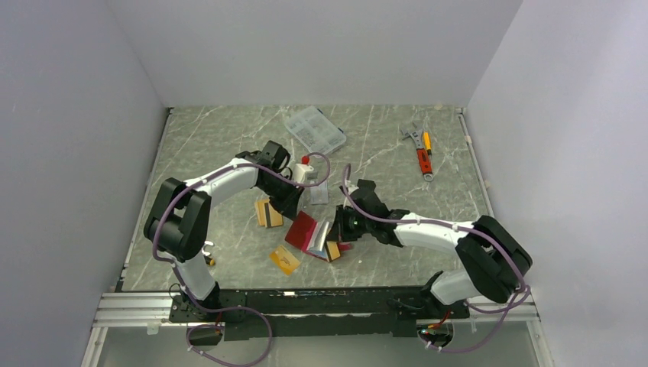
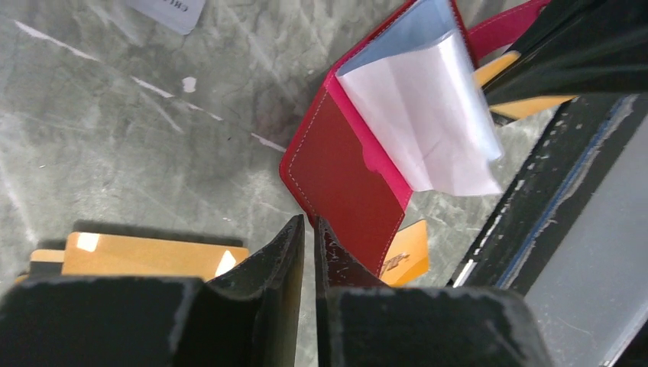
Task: Put the credit cards into the card holder
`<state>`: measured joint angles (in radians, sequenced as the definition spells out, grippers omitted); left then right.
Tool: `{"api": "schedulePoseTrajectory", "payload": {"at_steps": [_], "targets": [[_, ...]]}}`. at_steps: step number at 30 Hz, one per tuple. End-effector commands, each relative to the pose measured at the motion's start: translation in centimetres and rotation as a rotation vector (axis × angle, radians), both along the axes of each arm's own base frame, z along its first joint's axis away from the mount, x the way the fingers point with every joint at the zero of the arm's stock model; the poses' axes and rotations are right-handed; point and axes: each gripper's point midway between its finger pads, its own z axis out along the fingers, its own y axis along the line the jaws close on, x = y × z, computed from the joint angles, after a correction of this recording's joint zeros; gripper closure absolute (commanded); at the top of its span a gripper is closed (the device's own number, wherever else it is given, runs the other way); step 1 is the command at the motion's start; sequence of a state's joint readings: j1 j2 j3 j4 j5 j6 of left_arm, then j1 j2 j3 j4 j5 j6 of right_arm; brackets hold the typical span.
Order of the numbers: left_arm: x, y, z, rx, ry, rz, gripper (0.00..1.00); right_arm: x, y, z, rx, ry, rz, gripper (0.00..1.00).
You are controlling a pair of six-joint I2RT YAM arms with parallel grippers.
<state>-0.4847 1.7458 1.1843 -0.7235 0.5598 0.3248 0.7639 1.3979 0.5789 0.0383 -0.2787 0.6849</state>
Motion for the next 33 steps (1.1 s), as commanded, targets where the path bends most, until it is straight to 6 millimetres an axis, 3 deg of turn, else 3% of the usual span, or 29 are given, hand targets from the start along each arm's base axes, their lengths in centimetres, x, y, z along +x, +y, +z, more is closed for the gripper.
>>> {"api": "schedulePoseTrajectory", "payload": {"at_steps": [1, 8, 15, 26, 33], "targets": [[0.1, -1.6, 2.5, -0.157, 0.054, -0.009, 0.82, 1.4, 3.5, 3.5, 0.109, -0.089, 0.055, 1.00], [-0.4, -1.4, 3.5, -0.326, 0.187, 0.005, 0.71, 1.8, 4.4, 3.2, 0.113, -0.084, 0.069, 1.00], [-0.8, -1.9, 3.6, -0.375, 0.234, 0.000, 0.66, 2.1, 5.2, 2.4, 0.118, -0.063, 0.080, 1.00], [-1.2, -1.9, 1.6, -0.348, 0.281, 0.023, 0.64, 2.2, 5.9, 1.2, 0.119, -0.033, 0.094, 1.00], [-2.0, -2.8, 2.1, -0.363, 0.299, 0.004, 0.64, 2.3, 6.2, 1.0, 0.124, -0.024, 0.104, 1.00]]}}
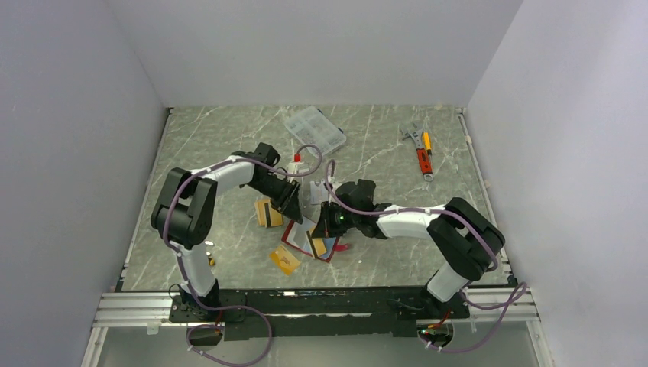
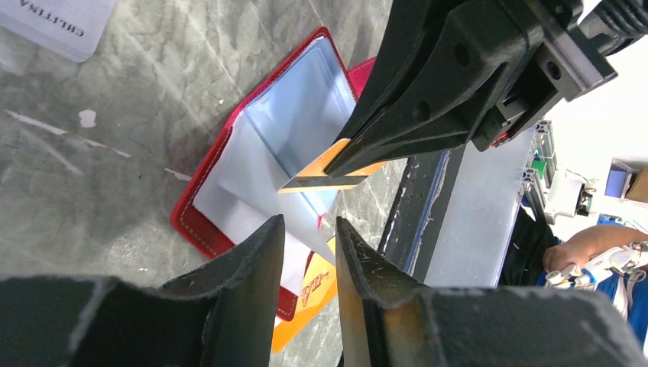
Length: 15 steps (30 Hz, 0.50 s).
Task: Put the credit cards into the card holder
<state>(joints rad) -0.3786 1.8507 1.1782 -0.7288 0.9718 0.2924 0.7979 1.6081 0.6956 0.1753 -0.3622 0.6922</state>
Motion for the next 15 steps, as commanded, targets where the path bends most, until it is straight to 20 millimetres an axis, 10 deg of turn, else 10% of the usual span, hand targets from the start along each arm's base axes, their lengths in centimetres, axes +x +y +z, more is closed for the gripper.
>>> {"api": "schedulePoseTrajectory", "payload": {"at_steps": [1, 15], "targets": [[-0.5, -1.2, 1.0, -0.056, 0.001, -0.024, 0.64, 1.1, 1.6, 1.5, 0.056, -0.036, 0.013, 1.00], [-0.3, -0.3, -0.5, 0.112, -0.153, -0.062, 0.68, 1.4, 1.8, 1.5, 0.058, -0.039, 0.016, 1.00]]}}
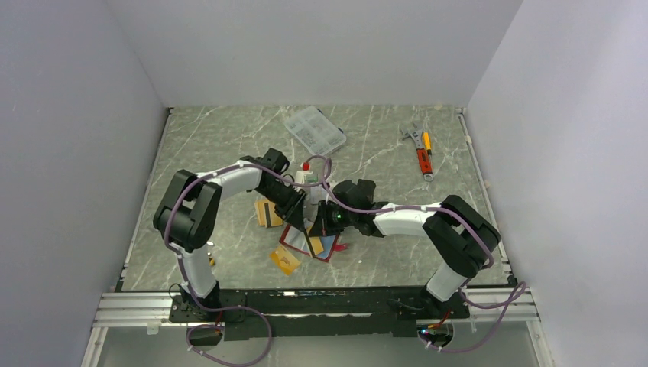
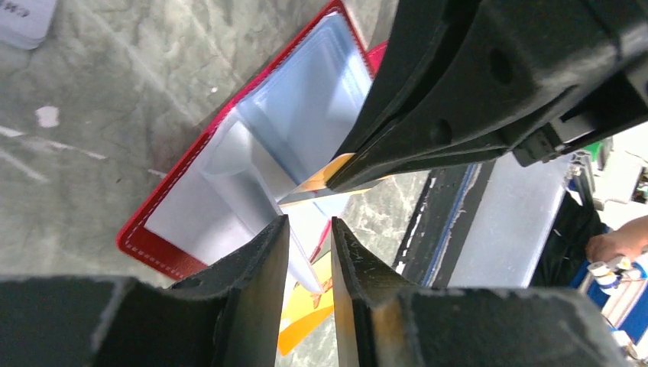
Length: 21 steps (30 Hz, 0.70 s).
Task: Put the credit cards into the card holder
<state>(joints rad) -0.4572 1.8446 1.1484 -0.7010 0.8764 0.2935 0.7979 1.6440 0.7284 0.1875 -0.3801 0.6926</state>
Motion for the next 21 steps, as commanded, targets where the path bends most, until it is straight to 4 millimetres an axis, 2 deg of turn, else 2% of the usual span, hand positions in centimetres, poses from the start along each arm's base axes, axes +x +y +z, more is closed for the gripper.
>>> {"api": "schedulePoseTrajectory", "payload": {"at_steps": [1, 7, 14, 16, 17, 18, 19, 21], "targets": [[1.6, 0.7, 1.1, 0.044, -0.133, 0.001, 0.68, 0.8, 0.8, 1.3, 0.041, -0.041, 0.002, 1.00], [3.6, 3.0, 0.6, 0.191, -0.286, 0.056, 0.67, 0.2, -0.2, 0.4, 0.017, -0.031, -0.006, 1.00], [2.1, 2.6, 0.3, 0.198, -0.247, 0.039, 0.62, -0.1, -1.0, 0.1, 0.012, -0.027, -0.022, 1.00], [1.8, 2.2, 0.4, 0.183, -0.217, 0.037, 0.39, 0.0, -1.0, 0.3, 0.012, -0.031, -0.023, 1.00], [1.7, 2.2, 0.5, 0.182, -0.208, 0.037, 0.31, 0.0, -1.0, 0.4, 0.013, -0.034, -0.022, 1.00], [1.8, 2.2, 0.5, 0.186, -0.204, 0.041, 0.11, 0.1, -0.9, 0.5, 0.013, -0.035, -0.020, 1.00], [1.9, 2.3, 0.5, 0.189, -0.201, 0.045, 0.02, 0.2, -0.8, 0.7, 0.019, -0.039, -0.019, 1.00], [2.0, 2.5, 0.8, 0.175, -0.185, 0.063, 0.01, 0.2, -0.7, 0.9, 0.024, -0.042, -0.016, 1.00]]}}
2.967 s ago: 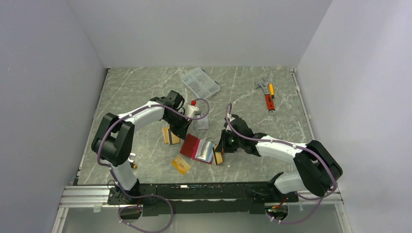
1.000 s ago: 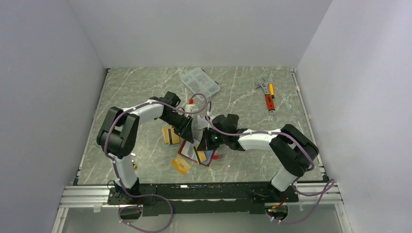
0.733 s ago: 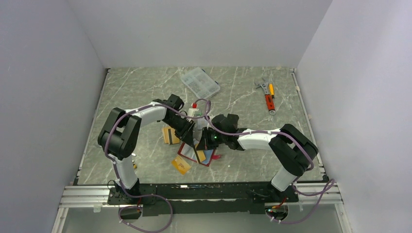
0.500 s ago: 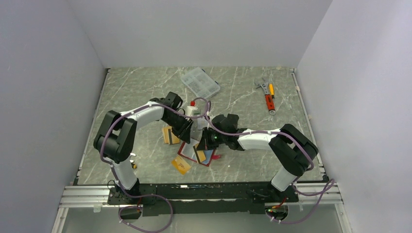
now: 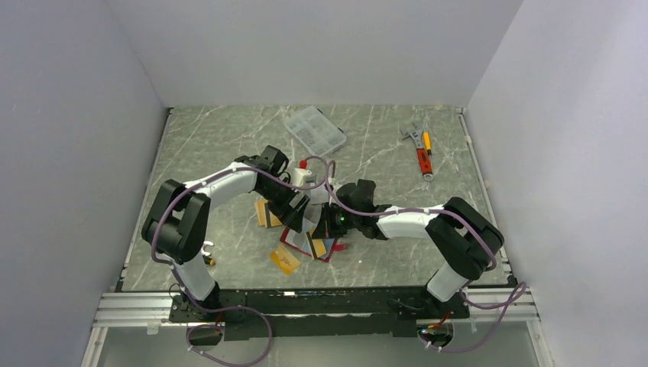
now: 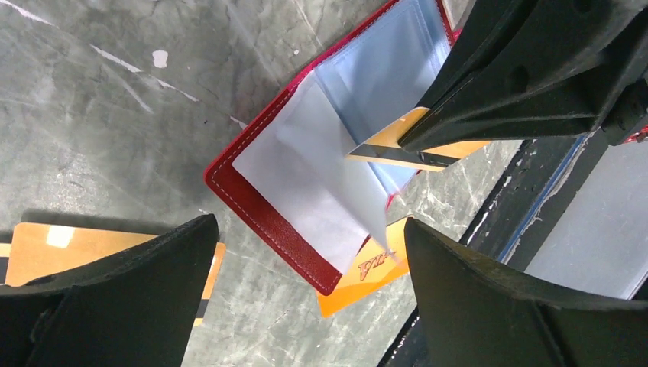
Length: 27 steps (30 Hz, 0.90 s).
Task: Put the credit cards into the card holder
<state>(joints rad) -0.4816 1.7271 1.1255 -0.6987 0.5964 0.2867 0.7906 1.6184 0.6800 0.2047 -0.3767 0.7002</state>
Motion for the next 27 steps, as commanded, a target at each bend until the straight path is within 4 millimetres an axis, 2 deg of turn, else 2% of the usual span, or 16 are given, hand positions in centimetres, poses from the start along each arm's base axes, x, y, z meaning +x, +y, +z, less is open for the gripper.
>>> {"api": "schedulePoseTrajectory", "payload": {"at_steps": [1, 6, 14, 19, 23, 25, 27], "targets": [[0.2, 0.1, 1.0, -0.035, 0.021, 0.031, 0.01, 0.7, 0.3, 1.4, 0.029, -0.051, -0.001, 1.00], [-0.9, -0.3, 1.4, -0.089, 0.059, 0.038, 0.01, 0.8, 0.6, 1.6, 0.042, -0.049, 0.001, 1.00], [-2.8, -1.3, -0.3, -0.091, 0.132, -0.008, 0.01, 1.1, 0.9, 2.0, 0.061, -0.053, -0.004, 1.00], [-2.9, -2.2, -0.3, -0.099, 0.147, -0.024, 0.01, 1.1, 0.7, 1.9, 0.063, -0.052, -0.011, 1.00], [-2.8, -1.9, -1.0, -0.077, 0.138, -0.019, 0.01, 1.1, 0.6, 1.8, 0.067, -0.047, -0.010, 1.00], [-2.5, -1.8, -1.4, -0.063, 0.129, -0.010, 0.04, 1.0, 0.4, 1.7, 0.071, -0.043, -0.013, 1.00], [-2.3, -1.7, -1.6, -0.049, 0.127, -0.005, 0.13, 0.9, 0.1, 1.5, 0.074, -0.037, -0.019, 1.00]]}}
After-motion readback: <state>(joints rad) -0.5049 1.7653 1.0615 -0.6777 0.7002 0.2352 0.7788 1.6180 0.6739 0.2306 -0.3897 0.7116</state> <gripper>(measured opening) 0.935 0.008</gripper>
